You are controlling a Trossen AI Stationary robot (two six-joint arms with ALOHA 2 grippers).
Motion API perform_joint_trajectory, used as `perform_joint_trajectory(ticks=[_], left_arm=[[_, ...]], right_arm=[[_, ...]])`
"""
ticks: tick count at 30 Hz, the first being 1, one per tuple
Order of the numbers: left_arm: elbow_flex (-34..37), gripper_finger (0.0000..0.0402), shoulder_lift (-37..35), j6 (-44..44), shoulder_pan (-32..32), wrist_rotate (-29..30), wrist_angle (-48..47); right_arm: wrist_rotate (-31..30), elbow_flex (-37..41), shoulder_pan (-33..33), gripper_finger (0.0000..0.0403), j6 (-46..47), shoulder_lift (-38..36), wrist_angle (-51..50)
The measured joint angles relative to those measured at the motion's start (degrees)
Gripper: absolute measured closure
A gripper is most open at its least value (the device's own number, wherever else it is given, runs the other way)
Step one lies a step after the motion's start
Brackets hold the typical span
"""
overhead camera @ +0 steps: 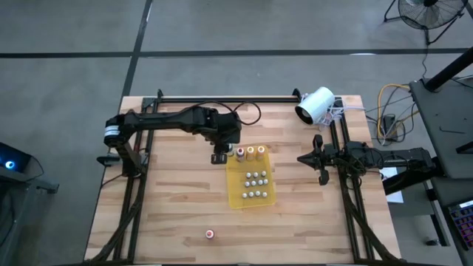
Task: Pick & Place food coloring
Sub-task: Put the large green food coloring bottle into the yellow bin
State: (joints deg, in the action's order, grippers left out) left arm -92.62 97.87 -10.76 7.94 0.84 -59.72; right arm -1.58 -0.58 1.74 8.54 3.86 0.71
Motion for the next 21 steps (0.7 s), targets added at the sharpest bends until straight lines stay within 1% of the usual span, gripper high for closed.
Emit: perform_joint_trajectory(ticks=[7, 11, 21], left_arm=[[-0.13, 0.0305, 2.28, 1.68, 0.80, -0.09, 0.59], [-0.49, 0.0305, 4.03, 2.25, 0.99, -2.24, 0.82], [-1.43, 0.0305, 7.49, 1.98, 2.02, -2.45, 1.37]], right_arm=[[0.02, 0.00, 0.00, 0.0390, 0.01, 0.17, -0.05], [0.01, 0.00, 0.00, 0.0390, 0.02, 0.34, -0.05], [0.03, 0.00, 0.00, 0.0390, 0.02, 0.37, 0.00]])
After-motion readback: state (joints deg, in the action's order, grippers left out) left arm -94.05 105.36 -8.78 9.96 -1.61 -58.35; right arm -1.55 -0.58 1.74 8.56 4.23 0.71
